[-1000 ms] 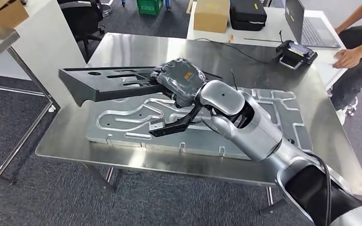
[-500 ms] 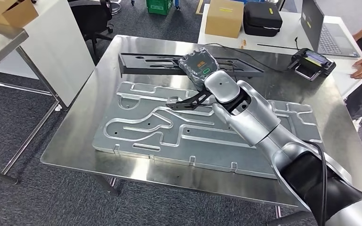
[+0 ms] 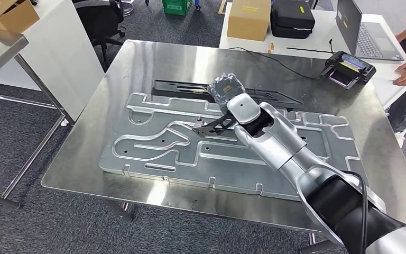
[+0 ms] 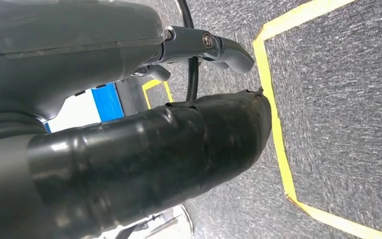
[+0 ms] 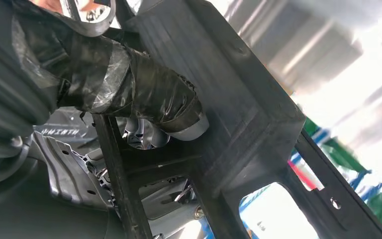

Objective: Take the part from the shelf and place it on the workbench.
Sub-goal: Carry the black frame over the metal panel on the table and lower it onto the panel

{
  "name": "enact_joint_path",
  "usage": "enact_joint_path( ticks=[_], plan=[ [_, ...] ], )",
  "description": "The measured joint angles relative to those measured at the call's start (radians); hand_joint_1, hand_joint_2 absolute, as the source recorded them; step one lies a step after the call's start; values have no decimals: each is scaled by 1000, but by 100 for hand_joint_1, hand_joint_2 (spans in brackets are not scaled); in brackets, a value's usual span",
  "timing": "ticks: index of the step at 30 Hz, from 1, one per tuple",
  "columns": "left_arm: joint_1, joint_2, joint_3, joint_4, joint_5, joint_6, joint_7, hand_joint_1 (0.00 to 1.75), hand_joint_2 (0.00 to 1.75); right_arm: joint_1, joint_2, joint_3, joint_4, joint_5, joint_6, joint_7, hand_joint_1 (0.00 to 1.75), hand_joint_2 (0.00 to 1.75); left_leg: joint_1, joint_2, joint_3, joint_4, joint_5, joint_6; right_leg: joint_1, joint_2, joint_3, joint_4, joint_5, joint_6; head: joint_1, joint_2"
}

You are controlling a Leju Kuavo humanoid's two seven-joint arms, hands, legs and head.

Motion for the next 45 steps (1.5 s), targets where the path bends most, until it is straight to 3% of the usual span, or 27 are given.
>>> enact_joint_path(
  ticks=[2, 6, 8, 12, 19, 24, 30, 32, 34, 36, 37, 38, 41, 42, 45],
  plan=[
    [-1, -2, 5, 0, 11, 3, 0, 0, 0, 23, 11, -7, 4, -1, 23, 7, 175, 175, 0, 0, 0, 0, 0, 0, -1, 0, 0, 0, 0, 0, 0, 0],
    [-17, -17, 33, 0, 69, 1, -36, 0, 175, 64, 82, -10, 25, 15, 89, -1, 0, 0, 0, 2, 0, 0, 0, 0, -1, 2, 0, 0, 0, 0, 0, 0],
    [-30, -23, 45, 0, 90, -6, -42, 0, 175, 74, 136, -8, 49, 11, 107, -12, 0, 0, 0, 5, 1, 0, 0, 0, -1, 5, 0, 0, 0, -1, 0, 0],
    [-49, -27, 61, 0, 131, -32, -59, 0, 0, 78, 211, 6, 88, -33, 131, -52, 0, 0, 0, 6, 3, 0, 0, -1, -1, 5, 2, 0, 1, -1, 0, 0],
    [-50, -8, 86, 0, 202, -86, -75, 0, 0, 57, 268, 76, 95, -119, 143, -93, 0, 0, 0, 6, 4, 0, 0, -2, -1, 5, 3, 0, 1, -1, 0, 0],
    [-46, 8, 90, 0, 228, -104, -85, 0, 0, 44, 280, 133, -4, -172, 126, -68, 0, 0, -5, 6, 3, 4, -4, -1, -3, 5, 4, -1, 0, 1, 0, 0],
    [-42, 15, 90, 0, 234, -104, -90, 0, 0, 42, 280, 172, -114, -188, 122, -47, 0, 0, -3, 7, 10, -1, -4, 10, -4, 5, 10, 0, -7, 9, 0, 0],
    [-41, 15, 90, 0, 239, -104, -90, 0, 0, 42, 278, 176, -135, -188, 114, -44, 0, 0, 4, 12, 19, -13, 3, 15, -3, 3, -5, 49, -44, 15, 0, 0],
    [-40, 15, 90, 0, 248, -104, -90, 0, 0, 45, 273, 187, -152, -185, 97, -34, 0, 0, 5, 15, 22, -16, 6, 17, -5, 1, -55, 164, -112, 20, 1, 0],
    [-40, 14, 90, 0, 255, -103, -90, 0, 0, 53, 267, 199, -169, -182, 86, -23, 0, 0, 5, 16, 19, -14, 6, 17, -8, 1, -97, 255, -147, 23, 0, 0],
    [-40, 14, 90, 0, 257, -103, -90, 0, 0, 57, 263, 204, -178, -181, 85, -19, 0, 0, 5, 16, 17, -11, 6, 16, -9, 1, -96, 255, -136, 23, 0, 0],
    [-40, 12, 90, 0, 259, -103, -89, 0, 0, 59, 261, 209, -188, -180, 83, -14, 0, 0, 5, 16, 15, -7, 5, 16, -11, 1, -77, 218, -110, 23, 0, 0],
    [-40, 9, 90, 0, 262, -104, -90, 0, 0, 62, 257, 217, -219, -167, 61, 1, 0, 0, 4, 14, 7, 6, 4, 6, -9, 2, 12, 44, -29, 12, 0, 0],
    [-40, 8, 90, 0, 263, -104, -90, 0, 0, 67, 255, 218, -232, -157, 43, 7, 0, 0, 4, 13, 6, 7, 6, -1, -7, 2, 23, 18, -20, 7, 0, 0],
    [-35, 5, 90, 0, 266, -104, -93, 0, 0, 102, 249, 212, -298, -120, -18, 21, 0, 0, 6, 12, 3, 4, 13, -22, -4, 2, 19, 7, -5, -12, 0, 0]
  ],
)
